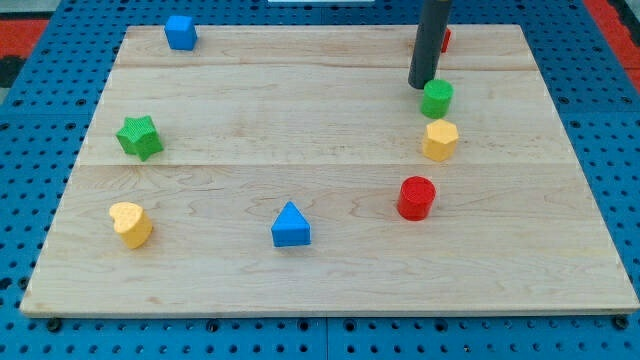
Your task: Move the red star to the top of the green circle
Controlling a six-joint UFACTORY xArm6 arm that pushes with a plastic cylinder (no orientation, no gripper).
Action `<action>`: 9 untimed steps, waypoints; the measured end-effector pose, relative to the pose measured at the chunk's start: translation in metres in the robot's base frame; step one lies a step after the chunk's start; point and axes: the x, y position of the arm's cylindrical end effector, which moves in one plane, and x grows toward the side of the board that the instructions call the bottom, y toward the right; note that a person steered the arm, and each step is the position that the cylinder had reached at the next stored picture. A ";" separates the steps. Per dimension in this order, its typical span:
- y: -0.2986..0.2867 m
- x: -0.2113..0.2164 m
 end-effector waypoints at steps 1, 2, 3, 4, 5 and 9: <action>0.025 -0.040; 0.114 -0.107; 0.102 -0.126; 0.052 -0.125; 0.023 -0.114; -0.021 -0.088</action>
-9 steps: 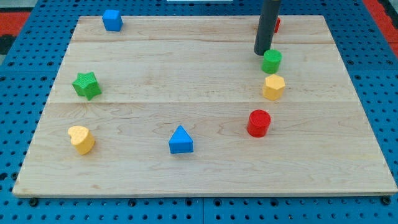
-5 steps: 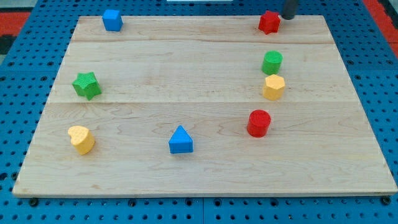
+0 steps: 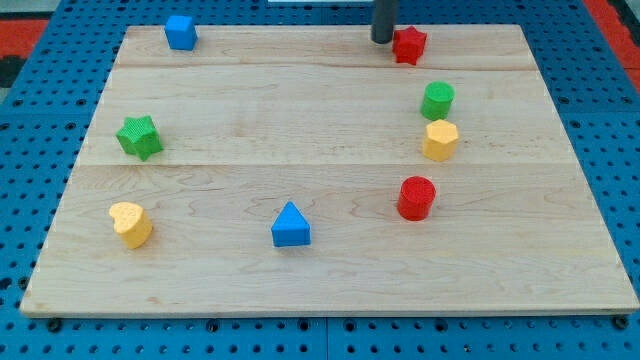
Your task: Move the red star to the top of the green circle
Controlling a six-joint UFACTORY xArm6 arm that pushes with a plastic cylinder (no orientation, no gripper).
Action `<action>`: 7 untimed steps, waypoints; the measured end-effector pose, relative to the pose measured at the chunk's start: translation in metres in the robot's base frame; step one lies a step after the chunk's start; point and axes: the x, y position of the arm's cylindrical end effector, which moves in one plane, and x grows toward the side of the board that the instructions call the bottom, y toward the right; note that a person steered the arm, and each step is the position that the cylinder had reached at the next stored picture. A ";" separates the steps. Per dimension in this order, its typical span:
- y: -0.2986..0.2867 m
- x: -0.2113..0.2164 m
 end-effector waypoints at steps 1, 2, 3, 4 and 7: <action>0.018 -0.001; 0.019 -0.029; 0.049 -0.026; 0.032 -0.002; -0.196 0.036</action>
